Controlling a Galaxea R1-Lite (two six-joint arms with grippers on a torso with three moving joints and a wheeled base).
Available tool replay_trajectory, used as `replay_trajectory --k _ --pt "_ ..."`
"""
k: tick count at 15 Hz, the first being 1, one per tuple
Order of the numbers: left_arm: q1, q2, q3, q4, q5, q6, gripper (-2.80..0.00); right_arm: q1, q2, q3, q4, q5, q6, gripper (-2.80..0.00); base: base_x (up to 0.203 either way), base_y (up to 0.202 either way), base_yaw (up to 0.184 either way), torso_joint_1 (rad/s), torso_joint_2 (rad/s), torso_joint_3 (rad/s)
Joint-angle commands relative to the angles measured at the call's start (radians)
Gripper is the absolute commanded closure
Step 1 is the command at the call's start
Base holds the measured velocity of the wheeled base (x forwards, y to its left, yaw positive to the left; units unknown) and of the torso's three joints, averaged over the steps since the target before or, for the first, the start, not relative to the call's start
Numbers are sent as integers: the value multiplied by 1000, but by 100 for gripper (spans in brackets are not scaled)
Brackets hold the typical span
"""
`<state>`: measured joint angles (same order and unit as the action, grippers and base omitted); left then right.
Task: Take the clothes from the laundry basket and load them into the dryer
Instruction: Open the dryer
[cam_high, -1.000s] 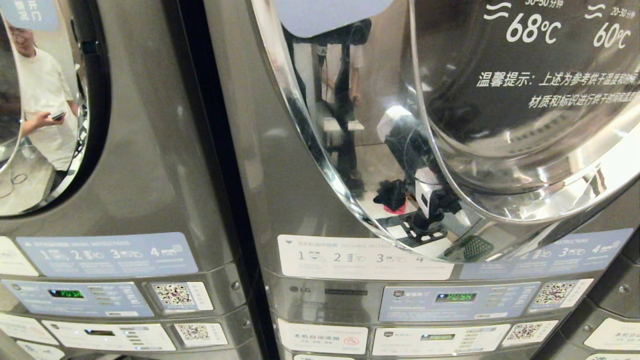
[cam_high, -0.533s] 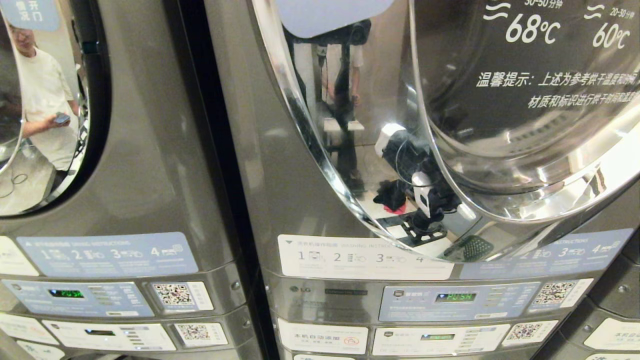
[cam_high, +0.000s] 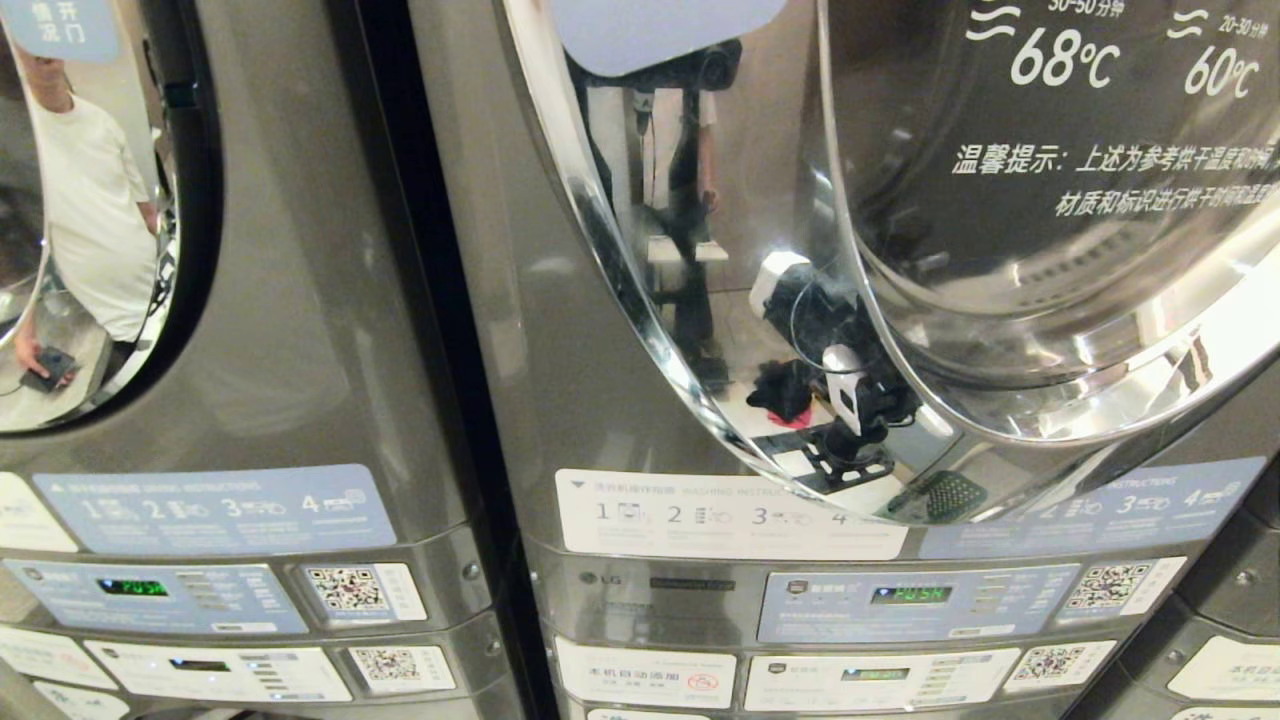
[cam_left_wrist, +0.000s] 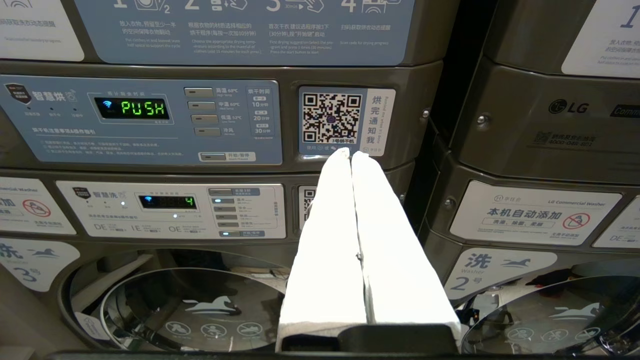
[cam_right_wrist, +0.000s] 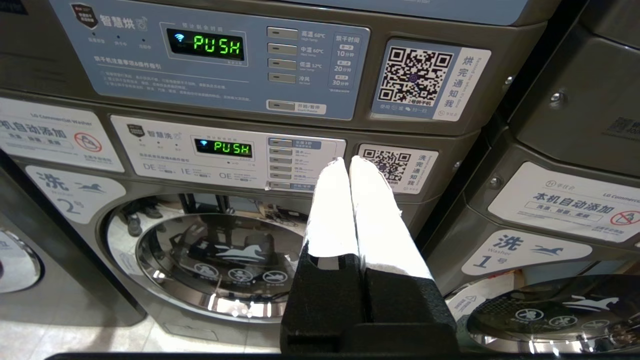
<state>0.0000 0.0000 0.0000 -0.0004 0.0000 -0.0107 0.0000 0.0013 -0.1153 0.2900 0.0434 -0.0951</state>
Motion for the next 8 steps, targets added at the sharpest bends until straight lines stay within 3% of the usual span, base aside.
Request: replay_trajectory --k 1,8 --pt "0 0 0 -1 0 0 0 0 -1 -1 6 0 6 0 0 0 0 0 0 0" --pt "0 0 0 -1 0 -2 0 0 -1 0 5 -9 -3 0 0 0 0 0 0 0"
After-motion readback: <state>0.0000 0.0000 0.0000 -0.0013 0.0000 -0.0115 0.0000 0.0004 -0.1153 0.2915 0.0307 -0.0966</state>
